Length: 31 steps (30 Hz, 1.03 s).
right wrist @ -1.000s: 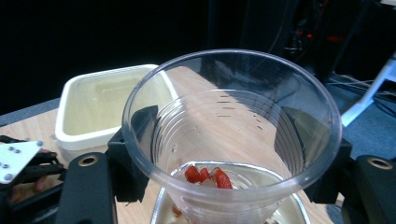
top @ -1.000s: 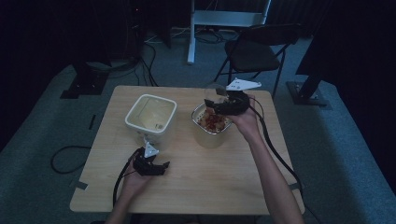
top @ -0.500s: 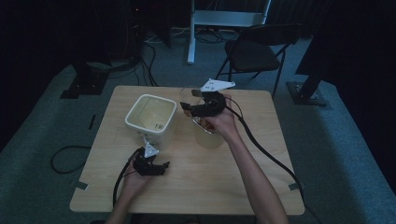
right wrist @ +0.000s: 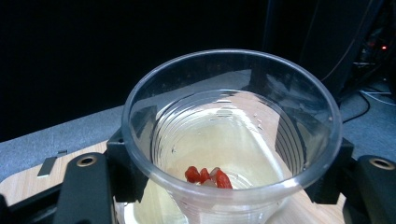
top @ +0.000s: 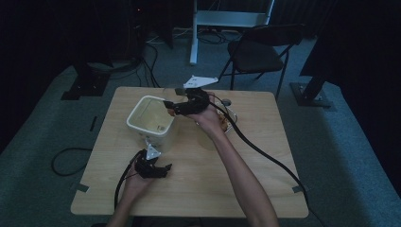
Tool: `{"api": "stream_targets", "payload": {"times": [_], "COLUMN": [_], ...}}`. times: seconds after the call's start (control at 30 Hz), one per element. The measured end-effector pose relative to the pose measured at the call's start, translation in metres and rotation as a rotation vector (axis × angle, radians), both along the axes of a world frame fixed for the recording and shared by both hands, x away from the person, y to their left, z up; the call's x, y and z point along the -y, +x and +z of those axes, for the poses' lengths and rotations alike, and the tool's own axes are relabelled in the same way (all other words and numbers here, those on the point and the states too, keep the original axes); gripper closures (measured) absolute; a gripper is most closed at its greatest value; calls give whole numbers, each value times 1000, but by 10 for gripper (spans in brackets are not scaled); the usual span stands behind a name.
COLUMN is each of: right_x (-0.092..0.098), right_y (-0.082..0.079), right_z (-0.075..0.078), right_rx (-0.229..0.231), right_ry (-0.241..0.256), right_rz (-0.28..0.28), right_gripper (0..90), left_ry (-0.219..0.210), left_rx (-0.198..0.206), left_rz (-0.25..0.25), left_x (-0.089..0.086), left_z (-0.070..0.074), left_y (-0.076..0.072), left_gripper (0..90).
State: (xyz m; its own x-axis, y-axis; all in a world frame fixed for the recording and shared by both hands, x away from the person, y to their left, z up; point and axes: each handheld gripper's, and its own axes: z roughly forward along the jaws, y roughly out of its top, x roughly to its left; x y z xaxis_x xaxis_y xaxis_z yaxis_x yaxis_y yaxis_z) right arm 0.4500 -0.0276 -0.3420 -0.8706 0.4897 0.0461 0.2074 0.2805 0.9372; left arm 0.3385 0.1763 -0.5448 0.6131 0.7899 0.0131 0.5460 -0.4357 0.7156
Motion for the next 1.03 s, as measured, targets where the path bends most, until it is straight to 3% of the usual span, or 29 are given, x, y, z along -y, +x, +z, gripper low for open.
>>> {"api": "stream_targets", "payload": {"times": [0.27, 0.3, 0.33, 0.37, 0.47, 0.6, 0.77, 0.9, 1.03], "right_x": [-28, -34, -34, -40, -41, -38, -31, -29, -24], "right_y": [10, 14, 14, 17, 16, 12, 6, -2, -11], "right_z": [-9, -13, -13, -15, -15, -13, -5, -3, -5], "right_rx": [-35, -52, -52, -76, -83, -50, -24, 6, -8], "right_ry": [23, 23, 23, 12, 40, -7, -13, -49, -55], "right_rz": [20, 19, 19, 7, 36, 35, 22, 13, 10], "right_gripper": [282, 186, 186, 113, 115, 133, 138, 137, 151], "left_ry": [2, 2, 2, 2, 0, 3, 4, 4, 4], "left_rx": [-1, 0, 0, 1, 0, 1, 0, 0, 1], "left_rz": [-2, 0, 0, -1, -1, -3, -4, -4, -4], "left_x": [0, 0, 0, 0, 0, 0, 0, 0, 0], "left_z": [0, 0, 0, 0, 0, 0, 0, 0, 0], "left_y": [0, 0, 0, 0, 0, 0, 0, 0, 0], "left_gripper": [229, 229, 229, 229, 229, 229, 229, 229, 229]}}
